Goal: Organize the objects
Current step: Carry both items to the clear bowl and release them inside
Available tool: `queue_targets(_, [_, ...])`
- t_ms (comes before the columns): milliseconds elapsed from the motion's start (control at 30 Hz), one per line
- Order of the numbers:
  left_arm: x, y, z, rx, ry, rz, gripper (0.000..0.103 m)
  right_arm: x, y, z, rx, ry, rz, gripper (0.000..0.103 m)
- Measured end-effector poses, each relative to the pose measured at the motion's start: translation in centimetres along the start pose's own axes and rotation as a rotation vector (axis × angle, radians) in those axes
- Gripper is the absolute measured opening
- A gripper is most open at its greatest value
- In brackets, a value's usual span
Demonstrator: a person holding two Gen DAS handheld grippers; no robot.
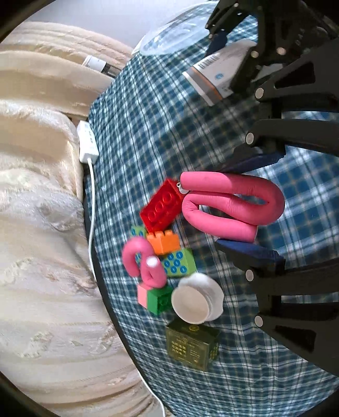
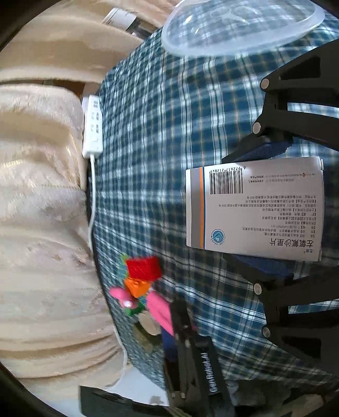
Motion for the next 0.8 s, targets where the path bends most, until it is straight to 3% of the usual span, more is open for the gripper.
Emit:
queue_targets(400, [-6.6, 1.5, -0.2, -0.003, -0.061, 0.083, 0.051, -9.6, 0.2, -4.9, -0.108, -0.135, 0.172, 0.066])
queue_targets(800, [-16.8, 3.0, 1.1, 0.025, -0.169, 0.21, 0.051, -20.2, -2.0, -6.9, -0.105, -0.294, 0.327, 0.066])
Point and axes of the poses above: each gripper's, at about its wrist camera, not at the fingertips, and z roughly the way its jaws point, x to its left, y to its top, the point moved 4 cm from there along z, roughly the way its jaws point, and after that the axes turned 4 degrees about -y, right-handed, at the moved point
